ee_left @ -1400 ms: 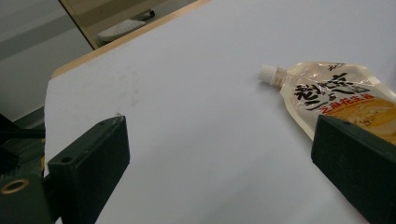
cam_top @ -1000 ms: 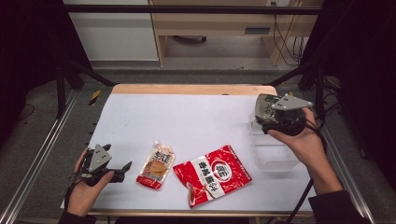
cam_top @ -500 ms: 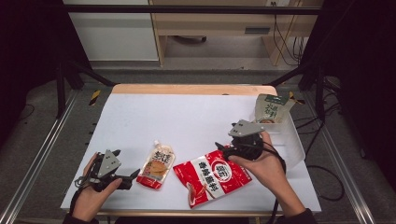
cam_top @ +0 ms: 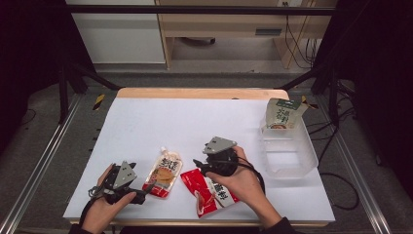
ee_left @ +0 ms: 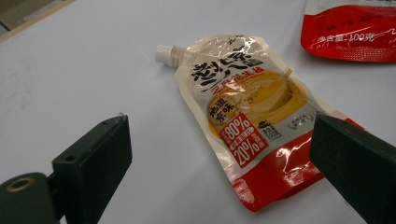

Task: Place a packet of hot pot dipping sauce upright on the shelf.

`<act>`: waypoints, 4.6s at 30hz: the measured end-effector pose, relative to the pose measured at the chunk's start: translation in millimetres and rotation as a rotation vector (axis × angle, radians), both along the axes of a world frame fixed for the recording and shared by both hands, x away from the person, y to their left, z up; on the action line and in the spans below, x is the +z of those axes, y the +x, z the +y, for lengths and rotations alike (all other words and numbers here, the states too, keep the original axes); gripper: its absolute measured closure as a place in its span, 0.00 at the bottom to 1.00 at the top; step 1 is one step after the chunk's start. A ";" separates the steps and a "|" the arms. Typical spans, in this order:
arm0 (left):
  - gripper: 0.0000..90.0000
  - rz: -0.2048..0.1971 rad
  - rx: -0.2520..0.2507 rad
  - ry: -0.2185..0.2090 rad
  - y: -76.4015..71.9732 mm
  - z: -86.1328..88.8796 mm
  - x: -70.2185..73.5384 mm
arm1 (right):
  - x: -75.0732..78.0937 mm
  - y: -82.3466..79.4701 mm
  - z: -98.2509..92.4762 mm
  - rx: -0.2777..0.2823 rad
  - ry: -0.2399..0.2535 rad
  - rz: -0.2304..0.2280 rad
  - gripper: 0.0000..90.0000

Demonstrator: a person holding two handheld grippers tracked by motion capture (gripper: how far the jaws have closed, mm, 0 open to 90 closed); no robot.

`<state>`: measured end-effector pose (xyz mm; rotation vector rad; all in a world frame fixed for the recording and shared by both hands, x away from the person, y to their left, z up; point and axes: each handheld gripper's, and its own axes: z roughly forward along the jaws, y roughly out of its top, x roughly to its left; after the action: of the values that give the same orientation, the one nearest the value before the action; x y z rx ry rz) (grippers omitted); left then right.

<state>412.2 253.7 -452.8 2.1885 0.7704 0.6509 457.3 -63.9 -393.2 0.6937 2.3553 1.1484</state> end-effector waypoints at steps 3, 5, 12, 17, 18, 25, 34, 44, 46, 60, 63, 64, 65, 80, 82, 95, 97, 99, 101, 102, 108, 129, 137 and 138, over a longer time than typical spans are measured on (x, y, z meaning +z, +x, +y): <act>0.06 0.003 0.003 -0.002 0.4 0.0 -0.4 | -5.0 2.0 10.5 0.004 -0.004 0.016 0.41; 0.06 0.002 0.002 -0.002 1.0 0.9 -0.5 | -10.3 5.2 19.5 0.006 -0.002 0.037 0.42; 0.06 -0.003 0.008 0.009 1.5 1.7 -0.2 | -25.5 16.3 43.9 -0.004 0.017 0.104 0.47; 0.06 -0.012 0.013 0.009 1.7 2.2 0.4 | -39.1 30.9 63.8 -0.022 -0.001 0.144 0.51; 0.06 -0.015 0.013 0.018 1.9 2.8 0.9 | -41.4 33.3 66.8 -0.024 -0.007 0.150 0.52; 0.06 -0.021 0.019 0.010 1.9 3.8 1.5 | -55.4 45.3 81.5 -0.045 -0.030 0.185 0.54; 0.06 -0.038 0.025 0.010 3.2 7.0 3.4 | -65.7 52.2 88.3 -0.064 -0.046 0.212 0.54; 0.06 -0.029 0.037 -0.006 3.8 9.2 3.7 | -70.8 55.4 89.5 -0.058 -0.067 0.237 0.52; 0.06 -0.027 0.035 -0.005 3.8 8.8 3.6 | -71.6 55.6 89.7 -0.056 -0.061 0.245 0.52; 0.06 -0.026 0.034 -0.006 4.3 9.2 3.6 | -74.3 56.6 92.1 -0.046 -0.061 0.272 0.53; 0.06 -0.027 0.033 -0.005 4.3 9.2 3.7 | -75.4 57.2 92.2 -0.044 -0.060 0.275 0.53; 0.06 -0.027 0.033 -0.003 4.4 9.1 3.6 | -75.8 56.9 92.4 -0.037 -0.061 0.275 0.54; 0.06 -0.027 0.033 -0.003 4.4 9.1 3.6 | -75.8 56.9 92.4 -0.037 -0.061 0.275 0.54; 0.06 -0.022 0.026 0.006 4.5 9.3 3.8 | -77.7 57.4 92.0 -0.040 -0.070 0.310 0.67; 0.06 -0.022 0.026 0.005 4.5 9.2 3.7 | -77.5 57.0 91.8 -0.041 -0.074 0.307 0.70; 0.06 -0.019 0.022 0.010 4.7 9.1 3.9 | -76.2 54.2 93.2 -0.020 -0.100 0.304 0.94; 0.06 -0.032 0.019 0.012 5.3 9.4 4.0 | -76.3 54.3 93.2 -0.020 -0.096 0.310 0.95; 0.06 -0.033 0.019 0.015 5.4 9.8 4.2 | -76.1 54.3 93.3 -0.021 -0.092 0.312 0.96; 0.06 -0.020 0.021 0.012 4.7 9.7 4.1 | -76.3 54.5 93.2 -0.022 -0.085 0.315 0.96; 0.06 -0.020 0.021 0.011 4.6 9.6 4.0 | -76.2 54.7 92.7 -0.021 -0.082 0.319 0.96; 0.06 -0.021 0.023 0.011 4.7 9.8 4.1 | -75.7 55.1 92.1 -0.021 -0.073 0.323 0.97; 0.06 -0.047 0.061 -0.036 5.5 24.2 11.0 | -28.3 39.2 95.6 0.027 0.027 0.210 1.00; 0.06 -0.059 0.067 -0.059 4.8 29.4 13.9 | 7.0 28.8 97.0 0.087 0.066 0.169 1.00; 0.06 -0.060 0.069 -0.061 4.8 29.8 14.0 | 9.5 28.3 96.6 0.093 0.074 0.167 1.00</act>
<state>417.0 283.5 -438.8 2.0859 0.8266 0.7154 485.6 32.7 -383.7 0.7378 2.5180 1.2678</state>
